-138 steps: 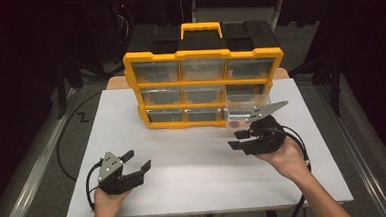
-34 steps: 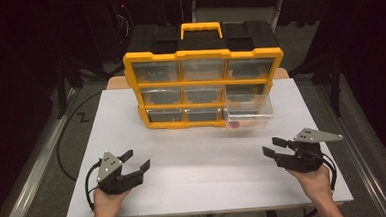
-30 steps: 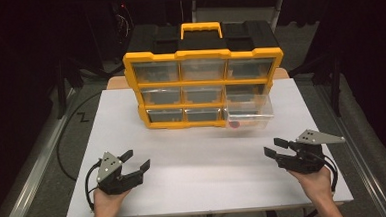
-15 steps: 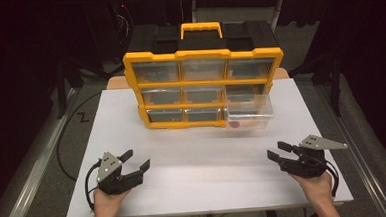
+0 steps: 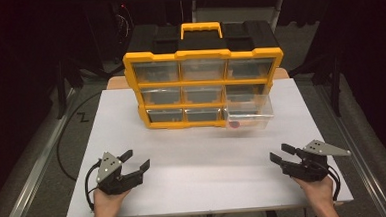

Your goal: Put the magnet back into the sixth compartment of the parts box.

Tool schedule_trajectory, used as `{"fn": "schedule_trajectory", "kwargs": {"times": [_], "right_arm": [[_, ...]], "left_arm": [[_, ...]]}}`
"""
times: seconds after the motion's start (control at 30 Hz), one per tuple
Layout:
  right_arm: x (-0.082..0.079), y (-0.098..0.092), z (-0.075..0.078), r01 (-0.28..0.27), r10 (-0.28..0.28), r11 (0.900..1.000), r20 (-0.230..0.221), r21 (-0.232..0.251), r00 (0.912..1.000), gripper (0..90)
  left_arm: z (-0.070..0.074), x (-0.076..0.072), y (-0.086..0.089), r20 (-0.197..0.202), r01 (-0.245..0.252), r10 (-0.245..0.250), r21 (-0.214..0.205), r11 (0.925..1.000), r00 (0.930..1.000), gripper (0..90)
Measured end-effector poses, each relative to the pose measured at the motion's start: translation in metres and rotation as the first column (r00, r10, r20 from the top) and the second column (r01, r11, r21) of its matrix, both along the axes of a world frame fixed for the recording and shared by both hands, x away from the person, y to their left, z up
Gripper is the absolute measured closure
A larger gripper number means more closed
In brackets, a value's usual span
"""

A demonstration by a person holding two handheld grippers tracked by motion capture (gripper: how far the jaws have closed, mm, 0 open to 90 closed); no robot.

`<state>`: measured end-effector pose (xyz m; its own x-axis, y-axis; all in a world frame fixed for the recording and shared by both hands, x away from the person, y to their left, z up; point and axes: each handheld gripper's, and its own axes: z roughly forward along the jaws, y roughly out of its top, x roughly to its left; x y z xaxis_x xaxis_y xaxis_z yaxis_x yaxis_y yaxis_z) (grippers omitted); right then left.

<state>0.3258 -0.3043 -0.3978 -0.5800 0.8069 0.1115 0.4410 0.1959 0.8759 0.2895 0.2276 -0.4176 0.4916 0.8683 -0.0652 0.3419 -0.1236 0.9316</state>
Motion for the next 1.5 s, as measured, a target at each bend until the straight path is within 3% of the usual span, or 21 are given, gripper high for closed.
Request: {"fn": "schedule_trajectory", "kwargs": {"times": [0.27,0.43,0.7,0.8,0.93,1.5], "right_arm": [[-0.007,-0.004,-0.008,0.004,-0.004,0.9999,0.023,0.010,0.9997,40.5],[-0.010,-0.008,-0.011,0.004,-0.006,0.9995,0.055,0.032,0.9984,40.3],[-0.012,-0.013,-0.016,0.009,-0.013,0.9978,0.072,0.066,0.9973,39.3],[-0.013,-0.013,-0.018,0.009,-0.013,0.9985,0.072,0.054,0.9974,38.1],[-0.015,-0.014,-0.017,0.012,-0.019,0.9970,0.100,0.076,0.9948,37.6],[-0.011,-0.012,-0.020,0.002,-0.011,0.9958,0.097,0.091,0.9952,34.6]], "left_arm": [[0.000,0.000,0.000,0.003,-0.001,0.001,-0.004,1.0000,1.0000,29.4],[0.001,-0.001,0.001,0.005,-0.002,0.002,-0.004,1.0000,1.0000,29.4],[0.001,-0.001,0.002,0.003,-0.009,0.009,-0.012,0.9999,1.0000,29.4],[0.001,0.000,0.002,0.002,-0.009,0.009,-0.015,0.9998,1.0000,29.4],[0.001,0.000,0.003,0.003,-0.008,0.008,-0.018,0.9998,1.0000,29.4],[0.001,0.000,0.003,0.002,-0.005,0.005,-0.024,0.9997,1.0000,29.5]]}}
